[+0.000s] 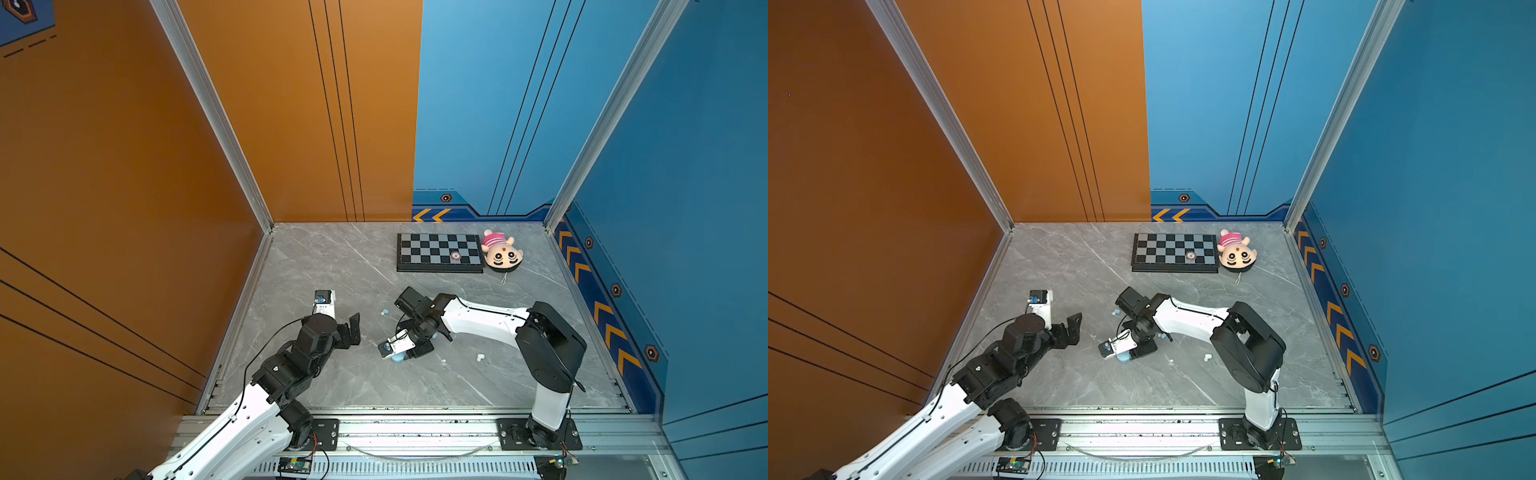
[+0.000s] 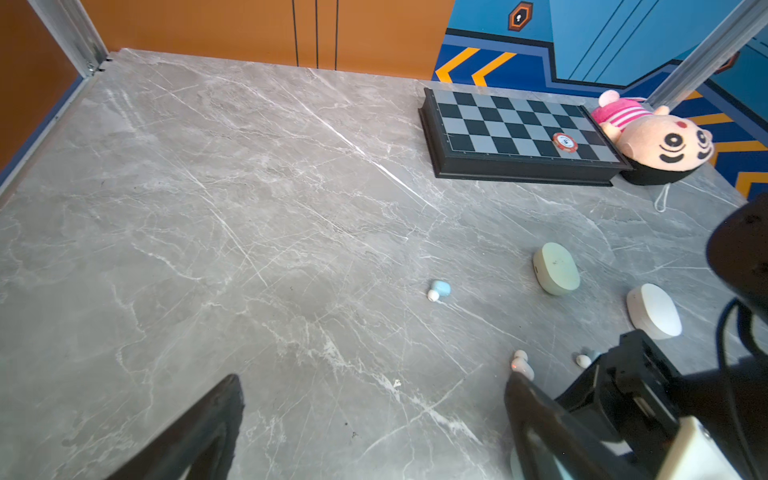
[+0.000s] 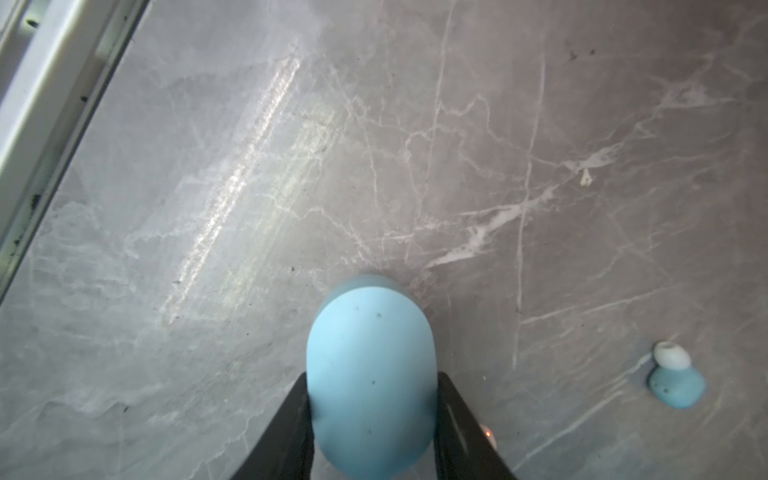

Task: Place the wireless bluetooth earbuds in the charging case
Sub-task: 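Lift the light blue case with the right gripper toward the left gripper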

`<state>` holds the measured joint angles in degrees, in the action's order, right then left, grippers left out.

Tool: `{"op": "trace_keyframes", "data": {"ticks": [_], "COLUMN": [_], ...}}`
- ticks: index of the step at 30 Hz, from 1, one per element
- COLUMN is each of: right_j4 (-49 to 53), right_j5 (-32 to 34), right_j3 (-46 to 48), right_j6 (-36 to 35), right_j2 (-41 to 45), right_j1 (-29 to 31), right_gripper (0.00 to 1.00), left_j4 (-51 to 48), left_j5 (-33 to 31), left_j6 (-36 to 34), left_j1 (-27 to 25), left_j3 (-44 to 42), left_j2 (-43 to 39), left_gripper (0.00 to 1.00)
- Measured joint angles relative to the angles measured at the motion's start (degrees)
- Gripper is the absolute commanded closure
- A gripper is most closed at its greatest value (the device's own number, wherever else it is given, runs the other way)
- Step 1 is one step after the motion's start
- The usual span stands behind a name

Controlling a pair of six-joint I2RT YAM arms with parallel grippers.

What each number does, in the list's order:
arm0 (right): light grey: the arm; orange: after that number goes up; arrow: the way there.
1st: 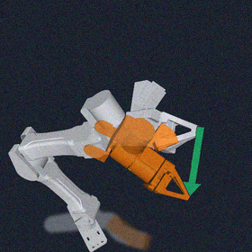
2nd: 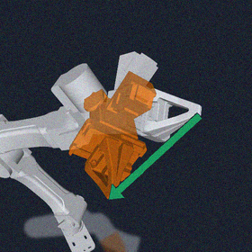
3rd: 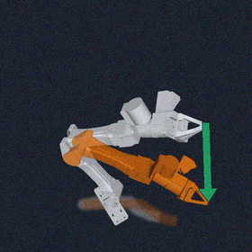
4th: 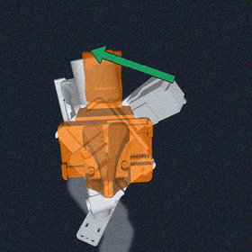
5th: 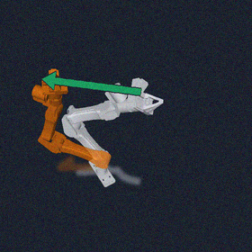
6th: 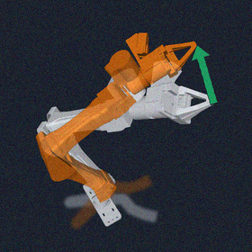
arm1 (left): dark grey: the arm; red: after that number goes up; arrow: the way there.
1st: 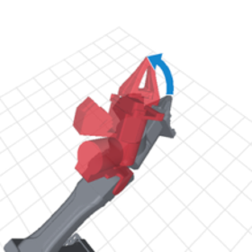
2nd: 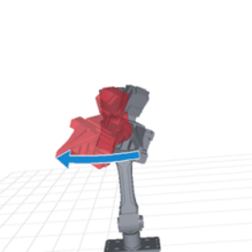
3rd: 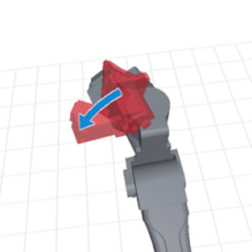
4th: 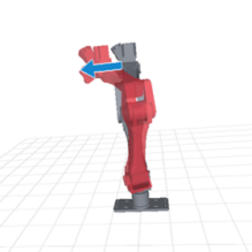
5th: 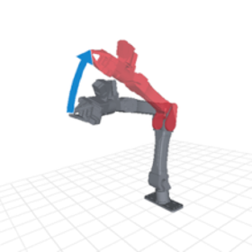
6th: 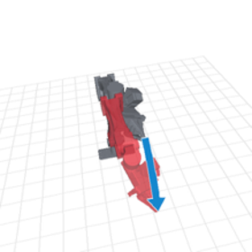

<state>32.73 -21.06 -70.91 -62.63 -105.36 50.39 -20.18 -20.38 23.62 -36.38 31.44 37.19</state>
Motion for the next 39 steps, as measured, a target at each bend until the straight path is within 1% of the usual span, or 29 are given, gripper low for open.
{"op": "trace_keyframes", "data": {"ticks": [2,6,9,11,13,16,19,24,28,31,33,39], "right_j4": [0.04,0.72,2.62,4.85,7.41,11.61,15.87,23.06,27.28,28.79,29.35,29.88], "right_j5": [-1.55,-5.29,-7.78,-9.05,-10.05,-10.97,-12.22,-15.28,-17.84,-19.52,-20.44,-22.34], "right_j3": [0.00,-0.02,-0.26,-1.01,-2.25,-4.42,-7.08,-11.45,-12.83,-13.62,-14.16,-15.65], "right_j6": [2.97,8.17,10.45,11.43,12.15,12.72,13.11,13.27,14.16,15.08,15.61,16.87], "right_j2": [1.97,8.00,13.25,16.26,18.84,21.57,23.37,24.85,25.49,25.49,25.49,25.49], "right_j1": [-1.46,-5.57,-8.52,-10.21,-11.74,-13.16,-13.38,-13.27,-13.00,-12.63,-12.46,-12.13], "right_gripper": [0.73,0.75,0.75,0.75,0.75,0.75,0.76,0.76,0.76,0.76,0.76,0.77], "left_j4": [1.31,5.03,8.41,10.62,12.37,15.56,18.38,22.25,24.33,26.05,26.69,27.82], "left_j5": [2.80,10.32,16.70,21.53,26.58,32.39,36.57,41.35,43.56,44.70,45.40,47.04], "left_j6": [-1.99,-8.31,-12.57,-14.93,-17.18,-19.32,-20.15,-21.31,-21.84,-21.62,-21.62,-21.24], "left_j1": [0.02,0.00,0.00,-0.04,-0.72,-2.71,-5.16,-7.67,-8.72,-9.18,-9.38,-9.57], "left_j3": [0.33,0.42,0.44,0.63,1.57,3.10,3.17,3.17,3.19,3.19,3.41,4.15], "left_j2": [0.28,0.39,0.46,1.29,3.58,7.76,10.91,12.68,13.03,13.07,13.07,13.07], "left_gripper": [0.02,0.02,0.00,0.02,0.04,0.06,0.07,0.10,0.13,0.20,0.22,0.24]}}
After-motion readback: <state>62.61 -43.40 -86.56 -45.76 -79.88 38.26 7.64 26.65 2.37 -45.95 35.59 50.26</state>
